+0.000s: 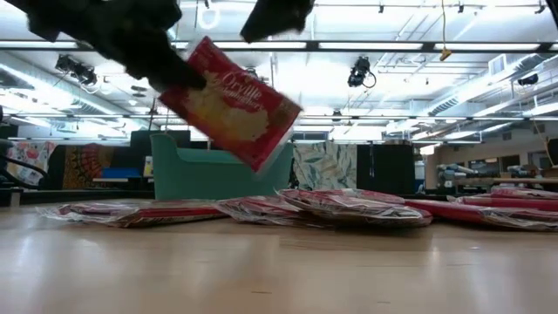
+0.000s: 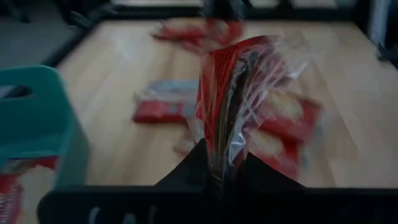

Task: Sort popcorn bags into baskets
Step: Put the red popcorn bag into the green bin

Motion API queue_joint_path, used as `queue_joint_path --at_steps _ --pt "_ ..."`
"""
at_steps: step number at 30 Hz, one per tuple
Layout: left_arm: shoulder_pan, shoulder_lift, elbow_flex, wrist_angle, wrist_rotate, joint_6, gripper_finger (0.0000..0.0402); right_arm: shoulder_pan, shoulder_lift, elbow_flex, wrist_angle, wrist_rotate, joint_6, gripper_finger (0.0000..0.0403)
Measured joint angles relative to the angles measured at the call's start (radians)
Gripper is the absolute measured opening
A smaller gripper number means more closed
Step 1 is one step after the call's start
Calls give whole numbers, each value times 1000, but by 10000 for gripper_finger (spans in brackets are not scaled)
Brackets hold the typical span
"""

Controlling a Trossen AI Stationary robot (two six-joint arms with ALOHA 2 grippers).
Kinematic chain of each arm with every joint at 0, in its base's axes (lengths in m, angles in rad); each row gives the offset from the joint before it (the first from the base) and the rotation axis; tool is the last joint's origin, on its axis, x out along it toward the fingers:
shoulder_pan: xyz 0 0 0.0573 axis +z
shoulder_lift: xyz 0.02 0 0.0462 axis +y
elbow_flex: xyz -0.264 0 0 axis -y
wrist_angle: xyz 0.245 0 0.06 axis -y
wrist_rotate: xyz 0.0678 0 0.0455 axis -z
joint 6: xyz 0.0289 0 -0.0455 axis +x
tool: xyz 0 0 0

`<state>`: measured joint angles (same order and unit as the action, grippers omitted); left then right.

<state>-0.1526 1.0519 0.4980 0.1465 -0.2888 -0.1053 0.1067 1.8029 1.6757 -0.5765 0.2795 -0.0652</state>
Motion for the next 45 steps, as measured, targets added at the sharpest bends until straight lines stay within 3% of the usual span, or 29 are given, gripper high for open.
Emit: queue_joint_path --at_steps 6,10,13,21,33,45 --pt "134 -1 0 195 160 -102 35 116 -6 1 -7 383 -143 150" --pt "216 -1 0 276 308 -223 35 180 -6 1 -7 561 -188 155" --pt "258 -1 0 314 322 -324 38 214 -7 -8 2 638 -240 156" --pt "363 -1 0 369 329 -382 39 239 -6 -86 29 710 -288 156" --pt "654 4 0 209 338 -416 40 238 -6 -110 21 725 -222 156" --pt "736 147 0 175 290 -492 41 238 -6 -110 22 681 -170 156"
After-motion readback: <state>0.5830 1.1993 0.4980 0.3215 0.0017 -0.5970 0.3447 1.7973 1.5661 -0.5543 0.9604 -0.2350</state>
